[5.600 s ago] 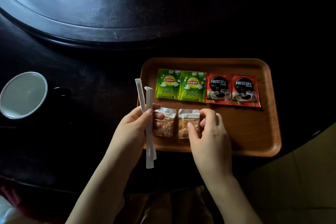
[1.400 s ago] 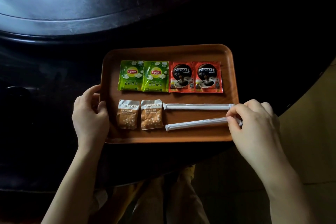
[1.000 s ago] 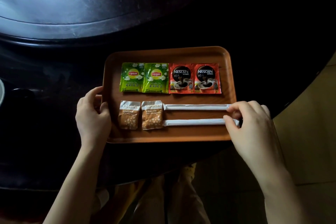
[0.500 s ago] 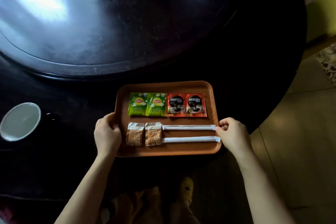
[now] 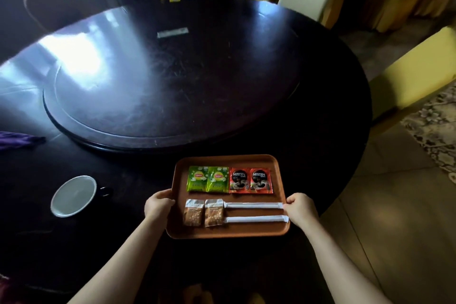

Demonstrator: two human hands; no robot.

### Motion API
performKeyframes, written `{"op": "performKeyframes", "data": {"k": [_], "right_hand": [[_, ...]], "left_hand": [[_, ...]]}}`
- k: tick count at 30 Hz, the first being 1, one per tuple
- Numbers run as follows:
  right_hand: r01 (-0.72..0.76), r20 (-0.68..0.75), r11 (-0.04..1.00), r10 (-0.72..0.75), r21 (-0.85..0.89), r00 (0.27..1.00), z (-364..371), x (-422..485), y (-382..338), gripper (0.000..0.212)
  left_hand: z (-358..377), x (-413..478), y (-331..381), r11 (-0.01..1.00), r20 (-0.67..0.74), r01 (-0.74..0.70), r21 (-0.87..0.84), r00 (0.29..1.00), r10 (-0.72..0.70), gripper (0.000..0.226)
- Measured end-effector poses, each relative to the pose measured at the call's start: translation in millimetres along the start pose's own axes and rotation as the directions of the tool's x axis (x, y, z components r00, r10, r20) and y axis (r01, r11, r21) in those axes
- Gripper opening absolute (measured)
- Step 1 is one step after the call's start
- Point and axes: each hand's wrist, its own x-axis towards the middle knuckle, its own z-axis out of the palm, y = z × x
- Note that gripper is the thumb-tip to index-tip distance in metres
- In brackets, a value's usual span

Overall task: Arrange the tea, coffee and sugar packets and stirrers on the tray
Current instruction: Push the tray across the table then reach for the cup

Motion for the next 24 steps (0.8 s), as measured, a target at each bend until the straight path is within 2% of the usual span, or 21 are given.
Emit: {"op": "performKeyframes", "data": {"k": [5, 11, 14, 16, 24], "right_hand": [[0.016, 0.023, 0.999, -0.017, 0.051, 1.0, -13, -3, -1, 0.004], [0.098, 0.064, 0.99, -0.105, 0.098, 0.992, -38, 4, -9, 0.01], [0.11, 0.077, 0.984, -0.121, 0.142, 0.99, -46, 12, -24, 0.009], [0.202, 0.092, 0.967, -0.218, 0.157, 0.972, -59, 24, -61, 0.005], [0.248, 0.081, 0.953, -0.264, 0.173, 0.961, -77, 54, -109, 0.015]], "left_hand": [[-4, -14, -2, 0.985, 0.043, 0.005, -0.172, 0.999, 0.003, 0.041], [-6, -26, 8, 0.938, 0.044, -0.022, -0.345, 0.998, 0.039, 0.048], [-9, -21, 25, 0.928, 0.043, -0.062, -0.369, 0.996, 0.083, 0.047], [-23, -19, 41, 0.89, -0.029, -0.109, -0.443, 0.994, 0.107, 0.048], [-28, -1, 83, 0.877, 0.035, -0.161, -0.453, 0.98, 0.198, 0.046]]}}
